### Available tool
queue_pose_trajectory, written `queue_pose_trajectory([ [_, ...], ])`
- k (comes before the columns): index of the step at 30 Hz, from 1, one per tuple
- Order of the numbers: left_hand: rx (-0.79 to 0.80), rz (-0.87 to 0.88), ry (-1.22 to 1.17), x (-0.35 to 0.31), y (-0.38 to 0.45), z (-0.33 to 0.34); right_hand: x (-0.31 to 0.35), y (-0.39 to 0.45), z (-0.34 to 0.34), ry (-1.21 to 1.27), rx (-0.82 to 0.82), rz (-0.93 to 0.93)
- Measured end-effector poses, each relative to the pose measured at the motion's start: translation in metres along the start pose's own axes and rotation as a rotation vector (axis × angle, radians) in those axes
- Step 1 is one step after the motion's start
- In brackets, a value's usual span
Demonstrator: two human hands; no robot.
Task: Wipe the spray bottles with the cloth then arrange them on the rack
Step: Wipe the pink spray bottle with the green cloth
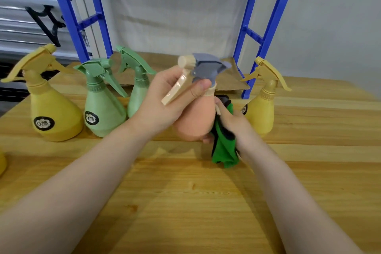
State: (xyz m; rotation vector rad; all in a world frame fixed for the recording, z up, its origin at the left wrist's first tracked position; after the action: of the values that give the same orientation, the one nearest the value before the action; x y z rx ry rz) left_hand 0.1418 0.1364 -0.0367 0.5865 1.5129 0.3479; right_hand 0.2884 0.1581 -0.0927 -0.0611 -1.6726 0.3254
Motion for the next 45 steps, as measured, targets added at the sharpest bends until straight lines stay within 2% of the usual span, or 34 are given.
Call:
queue_pose_trajectory([
  [2,0.04,-0.018,0.058,0.001,-0.006,0.002,0.006,-0.003,-0.002,-0.223,-0.108,-0.137],
  [4,0.006,-0.023,0.06,0.004,-0.012,-0.002,0.005,-0.002,-0.002,-0.296,-0.109,-0.276],
  [6,-0.035,-0.052,0.06,0.008,-0.014,-0.008,0.006,-0.007,-0.002,-0.258,-0.132,-0.372],
  [10,-0.073,-0.117,0.08,0.01,-0.012,-0.017,0.015,-0.016,-0.006,-0.022,-0.216,-0.53],
  [15,0.085,-0.136,0.105,0.009,-0.014,-0.006,0.026,-0.028,-0.005,0.156,-0.147,-0.865],
  [18,0.195,-0.17,0.13,0.01,-0.015,0.003,0.031,-0.033,0.002,0.107,-0.07,-0.975],
  [21,0.255,-0.196,0.151,0.007,-0.015,0.01,0.031,-0.03,0.0,-0.03,-0.149,-1.004],
  [27,0.269,-0.262,0.23,0.008,-0.014,0.018,0.034,-0.026,-0.009,-0.309,-0.329,-1.05],
  [32,0.289,-0.311,0.224,0.006,-0.012,0.019,0.037,-0.033,-0.015,-0.32,-0.387,-1.071],
  [37,0.246,-0.243,0.192,0.006,-0.01,0.024,0.036,-0.035,-0.022,-0.206,-0.457,-1.027],
  [41,0.302,-0.161,0.294,0.014,-0.012,0.028,0.038,-0.034,-0.029,-0.334,-0.565,-1.062],
  [45,0.142,-0.063,0.388,0.022,-0.015,0.031,0.036,-0.037,-0.029,-0.4,-0.647,-1.09],
])
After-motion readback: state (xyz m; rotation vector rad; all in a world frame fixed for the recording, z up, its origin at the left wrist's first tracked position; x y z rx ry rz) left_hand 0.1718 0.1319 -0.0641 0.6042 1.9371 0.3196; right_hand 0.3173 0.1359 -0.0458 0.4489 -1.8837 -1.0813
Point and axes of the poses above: each hand's wrist, its own y-axis towards the middle knuckle, its own z-axis out of the palm, x = y × z, the point moved 4 cm from there along y, towards the middle knuckle, and after that the axes turned 4 degrees about x, right-handed, at the moved point
